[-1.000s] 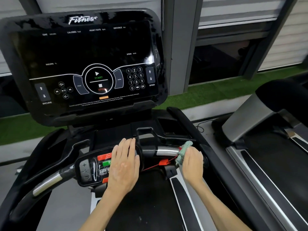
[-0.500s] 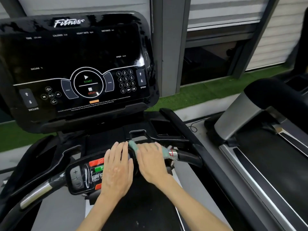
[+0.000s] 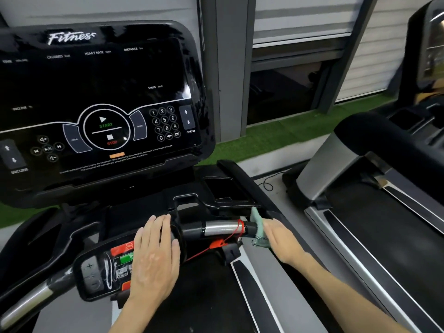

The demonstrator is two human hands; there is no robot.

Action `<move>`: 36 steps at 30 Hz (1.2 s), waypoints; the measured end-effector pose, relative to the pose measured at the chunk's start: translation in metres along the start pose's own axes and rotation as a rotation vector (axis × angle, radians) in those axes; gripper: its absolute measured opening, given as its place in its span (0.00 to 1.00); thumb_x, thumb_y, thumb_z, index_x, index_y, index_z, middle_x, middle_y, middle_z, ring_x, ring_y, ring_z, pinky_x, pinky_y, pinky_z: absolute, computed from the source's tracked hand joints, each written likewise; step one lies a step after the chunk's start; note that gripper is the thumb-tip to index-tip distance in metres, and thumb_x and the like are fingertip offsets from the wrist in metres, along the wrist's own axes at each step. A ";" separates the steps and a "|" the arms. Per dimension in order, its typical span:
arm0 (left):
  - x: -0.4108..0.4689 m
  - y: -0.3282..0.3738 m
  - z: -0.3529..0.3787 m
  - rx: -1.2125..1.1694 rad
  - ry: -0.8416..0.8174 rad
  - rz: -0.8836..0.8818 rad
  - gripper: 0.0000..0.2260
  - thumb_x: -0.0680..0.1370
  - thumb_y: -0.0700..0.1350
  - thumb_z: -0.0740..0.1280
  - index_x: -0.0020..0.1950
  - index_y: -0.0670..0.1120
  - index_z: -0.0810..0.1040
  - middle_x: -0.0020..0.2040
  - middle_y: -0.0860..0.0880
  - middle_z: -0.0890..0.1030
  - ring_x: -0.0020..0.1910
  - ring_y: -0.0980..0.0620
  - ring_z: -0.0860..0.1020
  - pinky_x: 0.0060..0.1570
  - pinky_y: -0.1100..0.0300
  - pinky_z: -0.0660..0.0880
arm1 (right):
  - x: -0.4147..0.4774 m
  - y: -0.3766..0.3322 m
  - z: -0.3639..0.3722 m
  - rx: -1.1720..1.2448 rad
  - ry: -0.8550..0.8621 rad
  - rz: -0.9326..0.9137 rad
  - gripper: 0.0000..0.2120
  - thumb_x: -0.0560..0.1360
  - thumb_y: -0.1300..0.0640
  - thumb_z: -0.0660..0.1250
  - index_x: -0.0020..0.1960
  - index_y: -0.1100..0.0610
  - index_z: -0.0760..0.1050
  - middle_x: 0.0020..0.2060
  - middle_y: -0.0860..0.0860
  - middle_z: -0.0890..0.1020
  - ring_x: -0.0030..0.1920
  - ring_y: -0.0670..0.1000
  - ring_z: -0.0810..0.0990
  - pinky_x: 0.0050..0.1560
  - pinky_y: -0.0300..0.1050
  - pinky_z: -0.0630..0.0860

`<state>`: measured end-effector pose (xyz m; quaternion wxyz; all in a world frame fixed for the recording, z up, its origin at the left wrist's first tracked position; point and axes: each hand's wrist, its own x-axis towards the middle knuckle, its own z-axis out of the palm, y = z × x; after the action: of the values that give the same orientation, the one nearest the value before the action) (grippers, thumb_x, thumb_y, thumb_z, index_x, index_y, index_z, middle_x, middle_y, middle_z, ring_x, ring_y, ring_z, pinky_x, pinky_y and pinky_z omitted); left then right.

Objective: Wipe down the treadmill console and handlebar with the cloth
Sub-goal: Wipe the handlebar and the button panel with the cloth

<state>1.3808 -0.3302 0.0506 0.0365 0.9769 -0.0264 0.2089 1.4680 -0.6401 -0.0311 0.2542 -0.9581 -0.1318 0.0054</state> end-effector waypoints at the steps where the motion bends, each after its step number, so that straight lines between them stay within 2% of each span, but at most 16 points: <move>1: 0.000 0.000 0.000 0.005 -0.002 0.000 0.23 0.80 0.47 0.51 0.71 0.36 0.69 0.67 0.38 0.73 0.70 0.39 0.69 0.69 0.43 0.65 | -0.004 0.003 0.007 -0.031 0.079 0.009 0.08 0.81 0.59 0.57 0.43 0.52 0.70 0.36 0.46 0.76 0.38 0.47 0.72 0.45 0.40 0.64; 2: 0.000 0.000 0.000 0.009 -0.005 0.000 0.23 0.80 0.47 0.51 0.71 0.36 0.69 0.67 0.38 0.73 0.70 0.39 0.69 0.70 0.43 0.65 | -0.010 0.002 0.013 -0.028 0.167 0.001 0.08 0.81 0.59 0.57 0.46 0.50 0.71 0.39 0.43 0.76 0.41 0.46 0.72 0.46 0.39 0.66; 4: -0.001 0.000 0.001 0.012 -0.008 -0.005 0.23 0.80 0.47 0.51 0.71 0.36 0.68 0.67 0.39 0.73 0.70 0.40 0.69 0.70 0.43 0.64 | -0.022 -0.007 0.028 0.132 0.298 0.030 0.13 0.83 0.56 0.50 0.57 0.48 0.73 0.49 0.41 0.76 0.51 0.43 0.74 0.56 0.39 0.66; 6: -0.001 0.000 0.001 0.013 -0.007 -0.014 0.23 0.80 0.47 0.51 0.71 0.37 0.68 0.67 0.39 0.73 0.70 0.40 0.68 0.70 0.43 0.64 | -0.029 -0.020 0.050 0.313 0.403 0.155 0.21 0.83 0.52 0.44 0.68 0.52 0.69 0.62 0.45 0.74 0.64 0.45 0.71 0.67 0.42 0.63; 8: 0.000 0.002 0.001 0.013 -0.004 -0.016 0.23 0.80 0.46 0.52 0.71 0.37 0.69 0.67 0.39 0.73 0.70 0.40 0.69 0.70 0.43 0.64 | -0.027 -0.043 0.066 0.462 0.519 0.372 0.25 0.83 0.50 0.44 0.75 0.58 0.62 0.73 0.52 0.67 0.74 0.49 0.62 0.75 0.47 0.54; 10: 0.000 0.002 0.002 0.015 -0.007 -0.014 0.23 0.79 0.46 0.52 0.71 0.36 0.69 0.67 0.39 0.73 0.70 0.40 0.69 0.70 0.43 0.64 | -0.020 -0.066 0.072 0.534 0.571 0.452 0.24 0.83 0.51 0.45 0.77 0.59 0.58 0.75 0.52 0.62 0.77 0.48 0.54 0.77 0.47 0.49; 12: 0.000 0.001 0.001 0.012 -0.006 -0.010 0.23 0.80 0.46 0.52 0.71 0.36 0.69 0.67 0.39 0.73 0.70 0.40 0.69 0.70 0.44 0.64 | -0.014 -0.084 0.072 0.512 0.557 0.382 0.24 0.84 0.51 0.45 0.77 0.57 0.59 0.75 0.49 0.62 0.77 0.46 0.53 0.77 0.45 0.48; 14: 0.000 0.001 0.001 0.010 -0.001 -0.004 0.23 0.80 0.46 0.52 0.71 0.36 0.68 0.67 0.39 0.73 0.70 0.40 0.69 0.70 0.43 0.64 | -0.011 -0.095 0.067 0.460 0.536 0.245 0.24 0.83 0.49 0.44 0.75 0.56 0.63 0.73 0.48 0.67 0.76 0.45 0.57 0.77 0.43 0.47; 19: 0.000 0.001 0.002 0.006 -0.002 -0.013 0.23 0.80 0.46 0.52 0.71 0.36 0.68 0.68 0.39 0.73 0.70 0.41 0.68 0.70 0.44 0.64 | 0.005 -0.154 0.044 0.222 0.354 -0.218 0.28 0.83 0.47 0.41 0.69 0.58 0.72 0.65 0.51 0.77 0.68 0.48 0.71 0.74 0.40 0.53; 21: 0.000 0.001 0.001 0.000 0.013 -0.008 0.22 0.79 0.45 0.53 0.71 0.36 0.69 0.67 0.38 0.73 0.70 0.41 0.69 0.70 0.44 0.64 | 0.013 -0.181 0.042 0.163 0.258 -0.320 0.26 0.84 0.49 0.43 0.68 0.59 0.72 0.64 0.52 0.78 0.66 0.49 0.73 0.73 0.44 0.58; 23: -0.001 0.000 0.000 -0.003 0.018 0.006 0.22 0.79 0.45 0.53 0.70 0.37 0.69 0.67 0.39 0.74 0.69 0.41 0.69 0.70 0.45 0.63 | 0.014 -0.191 0.041 0.166 0.236 -0.339 0.23 0.82 0.52 0.48 0.69 0.60 0.72 0.64 0.53 0.77 0.66 0.50 0.73 0.71 0.49 0.63; 27: -0.001 -0.003 0.000 0.000 0.000 0.017 0.23 0.80 0.46 0.53 0.72 0.38 0.68 0.68 0.40 0.73 0.70 0.42 0.69 0.71 0.46 0.63 | 0.002 -0.153 0.042 -0.012 0.286 -0.474 0.21 0.79 0.54 0.59 0.72 0.56 0.67 0.68 0.52 0.73 0.70 0.51 0.68 0.72 0.47 0.61; 30: -0.001 -0.004 0.000 0.009 -0.015 0.012 0.23 0.80 0.46 0.54 0.72 0.38 0.68 0.68 0.41 0.73 0.71 0.42 0.68 0.71 0.45 0.64 | 0.003 -0.115 0.034 -0.027 0.257 -0.395 0.25 0.76 0.51 0.67 0.71 0.54 0.67 0.67 0.51 0.73 0.67 0.51 0.70 0.67 0.52 0.68; 33: 0.000 -0.002 -0.002 0.011 -0.015 0.010 0.23 0.80 0.47 0.53 0.72 0.38 0.68 0.68 0.41 0.73 0.70 0.42 0.69 0.70 0.46 0.65 | 0.006 -0.097 0.022 -0.084 0.194 -0.306 0.24 0.77 0.43 0.61 0.70 0.52 0.67 0.62 0.45 0.73 0.62 0.48 0.72 0.62 0.48 0.70; 36: 0.000 -0.001 -0.004 0.028 -0.020 0.006 0.23 0.80 0.47 0.53 0.72 0.38 0.68 0.68 0.41 0.73 0.70 0.42 0.69 0.70 0.46 0.65 | 0.007 -0.106 0.023 -0.136 0.218 -0.353 0.24 0.78 0.43 0.55 0.70 0.53 0.67 0.61 0.47 0.75 0.60 0.49 0.73 0.63 0.47 0.68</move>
<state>1.3793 -0.3285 0.0537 0.0218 0.9792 -0.0267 0.1998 1.4468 -0.5386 0.0008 0.1986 -0.9300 -0.2695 -0.1517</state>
